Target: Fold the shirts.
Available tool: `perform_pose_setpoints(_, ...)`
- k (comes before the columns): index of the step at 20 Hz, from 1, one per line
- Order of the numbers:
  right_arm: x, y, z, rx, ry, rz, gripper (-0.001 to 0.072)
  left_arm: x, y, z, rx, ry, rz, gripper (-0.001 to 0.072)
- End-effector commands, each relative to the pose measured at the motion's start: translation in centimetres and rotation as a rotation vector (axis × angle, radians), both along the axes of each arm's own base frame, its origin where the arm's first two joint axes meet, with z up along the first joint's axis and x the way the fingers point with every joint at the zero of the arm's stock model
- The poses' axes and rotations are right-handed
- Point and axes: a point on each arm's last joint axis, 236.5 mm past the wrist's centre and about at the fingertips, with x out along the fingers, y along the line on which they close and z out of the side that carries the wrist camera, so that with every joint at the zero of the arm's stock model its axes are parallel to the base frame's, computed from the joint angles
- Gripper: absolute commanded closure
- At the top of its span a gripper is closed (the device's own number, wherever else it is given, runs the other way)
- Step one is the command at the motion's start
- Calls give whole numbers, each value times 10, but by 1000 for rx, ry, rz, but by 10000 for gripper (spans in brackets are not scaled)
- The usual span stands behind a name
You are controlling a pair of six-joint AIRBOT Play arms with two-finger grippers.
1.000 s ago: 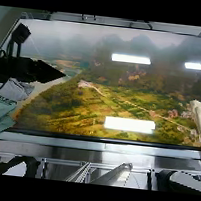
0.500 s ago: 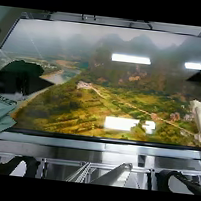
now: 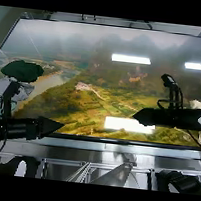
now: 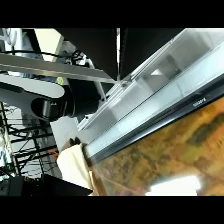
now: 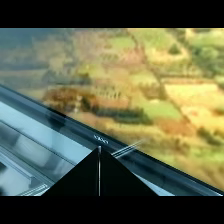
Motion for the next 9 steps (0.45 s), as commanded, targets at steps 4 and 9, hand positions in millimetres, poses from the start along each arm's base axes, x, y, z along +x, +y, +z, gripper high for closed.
perform_pose_setpoints(4, -9, 8, -10, 20, -5, 1, 693, -11, -3, -12, -4, 11, 18, 684)
perform_pose_setpoints(9, -9, 8, -10, 20, -5, 0, 693, -12, -3, -12, -4, 13, 17, 684)
